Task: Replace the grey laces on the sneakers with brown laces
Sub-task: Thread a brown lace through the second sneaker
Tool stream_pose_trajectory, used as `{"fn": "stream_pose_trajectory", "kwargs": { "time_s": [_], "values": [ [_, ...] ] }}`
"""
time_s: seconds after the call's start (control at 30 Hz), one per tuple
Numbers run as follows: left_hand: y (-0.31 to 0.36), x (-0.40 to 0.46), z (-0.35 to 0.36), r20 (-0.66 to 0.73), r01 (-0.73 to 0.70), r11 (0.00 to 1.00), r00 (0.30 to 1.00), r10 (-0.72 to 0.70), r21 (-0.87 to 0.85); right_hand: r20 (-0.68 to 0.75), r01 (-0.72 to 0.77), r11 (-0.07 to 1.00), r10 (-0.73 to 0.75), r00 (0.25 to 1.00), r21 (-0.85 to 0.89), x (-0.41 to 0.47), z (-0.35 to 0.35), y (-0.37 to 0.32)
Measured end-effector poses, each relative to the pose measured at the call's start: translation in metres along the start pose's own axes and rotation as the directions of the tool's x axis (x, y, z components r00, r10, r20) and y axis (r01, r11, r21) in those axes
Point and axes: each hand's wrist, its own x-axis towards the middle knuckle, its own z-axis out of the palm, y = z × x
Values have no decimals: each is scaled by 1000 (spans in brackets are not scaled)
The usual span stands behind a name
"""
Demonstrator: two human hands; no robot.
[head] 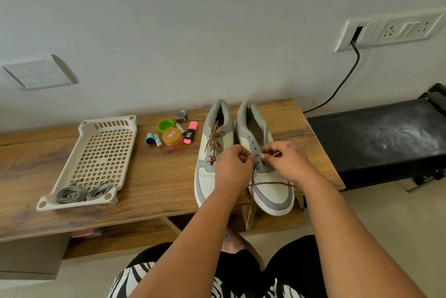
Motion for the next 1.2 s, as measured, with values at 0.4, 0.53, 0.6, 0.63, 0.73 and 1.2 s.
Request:
{"fn": "stream_pose_trajectory", "kwargs": {
  "time_s": [0.4,0.53,0.6,0.63,0.73,1.2],
  "values": [
    [3,-4,5,5,-348,846,926,378,403,65,-17,999,19,998,-31,1,2,-3],
    [2,-2,3,38,-366,835,922,385,410,98,38,990,-25,995,-136,1,4,-5],
    [2,-1,1,108,-417,809,905,411,415,92,50,988,-36,995,-148,1,4,-4],
    [2,-1,0,137,-437,793,897,420,424,83,49,990,-38,996,-136,1,3,-3],
    [-2,2,0,173,-453,772,890,423,446,43,32,998,-30,999,-57,-2,-2,-1],
    [-5,6,-3,209,-351,875,933,294,334,-178,19,485,285,942,875,-7,-62,10]
  ]
}}
